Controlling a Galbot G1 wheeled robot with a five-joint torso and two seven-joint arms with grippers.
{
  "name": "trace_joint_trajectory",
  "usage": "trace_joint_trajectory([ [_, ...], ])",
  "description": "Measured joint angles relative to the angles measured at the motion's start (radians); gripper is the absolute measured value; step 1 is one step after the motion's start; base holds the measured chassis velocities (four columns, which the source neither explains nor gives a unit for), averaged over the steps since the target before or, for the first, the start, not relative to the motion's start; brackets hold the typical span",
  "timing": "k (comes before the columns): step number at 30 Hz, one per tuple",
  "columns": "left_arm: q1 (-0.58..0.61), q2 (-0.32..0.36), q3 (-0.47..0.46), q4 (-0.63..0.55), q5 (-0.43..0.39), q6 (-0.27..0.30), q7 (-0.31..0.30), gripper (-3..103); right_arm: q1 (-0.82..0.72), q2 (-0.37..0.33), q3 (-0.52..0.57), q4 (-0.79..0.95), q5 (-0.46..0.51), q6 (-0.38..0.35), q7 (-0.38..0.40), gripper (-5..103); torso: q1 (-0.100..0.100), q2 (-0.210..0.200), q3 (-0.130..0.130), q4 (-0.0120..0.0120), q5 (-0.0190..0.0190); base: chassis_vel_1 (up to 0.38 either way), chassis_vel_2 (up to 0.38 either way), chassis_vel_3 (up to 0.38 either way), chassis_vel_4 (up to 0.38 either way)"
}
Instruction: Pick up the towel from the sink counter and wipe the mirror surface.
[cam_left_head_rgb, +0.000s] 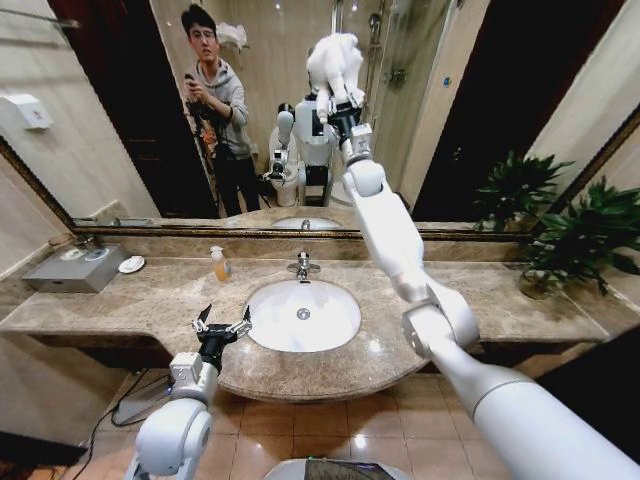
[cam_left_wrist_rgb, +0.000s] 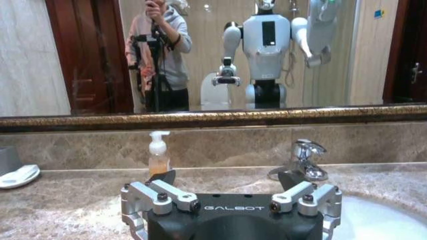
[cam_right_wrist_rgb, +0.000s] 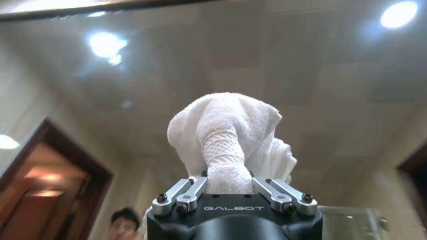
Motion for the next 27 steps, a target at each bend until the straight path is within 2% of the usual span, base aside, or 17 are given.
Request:
trace_joint_trajectory([
  [2,0.0,0.0,0.0,0.0,0.0,0.0,0.0,100,-0.006,-0.013,0.022,0.015,0.007,-0.002,0.003,18,0.0,0.0,0.0,0.0001,-0.0001,0.0,0.0,0.0,0.0],
  [5,0.0,0.0,0.0,0.0,0.0,0.0,0.0,100,-0.021,-0.062,0.099,0.041,0.03,-0.005,0.01,18,0.0,0.0,0.0,-0.0012,0.0006,0.0,0.0,0.0,0.0],
  [9,0.0,0.0,0.0,0.0,0.0,0.0,0.0,100,-0.025,-0.081,0.129,0.042,0.039,-0.006,0.01,18,0.0,0.0,0.0,-0.0012,0.0004,0.0,0.0,0.0,0.0],
  [10,0.0,0.0,0.0,0.0,0.0,0.0,0.0,100,-0.026,-0.081,0.127,0.041,0.046,-0.008,0.009,18,0.0,0.0,0.0,-0.0004,0.0003,0.0,0.0,0.0,0.0],
  [16,0.0,0.0,0.0,0.0,0.0,0.0,0.0,100,-0.038,-0.062,0.079,0.067,0.051,-0.006,0.005,18,0.0,0.0,0.0,0.0005,-0.0003,0.0,0.0,0.0,0.0],
  [27,0.0,0.0,0.0,0.0,0.0,0.0,0.0,100,-0.062,-0.064,0.035,0.155,0.075,-0.018,-0.002,18,0.0,0.0,0.0,-0.0004,-0.0001,0.0,0.0,0.0,0.0],
])
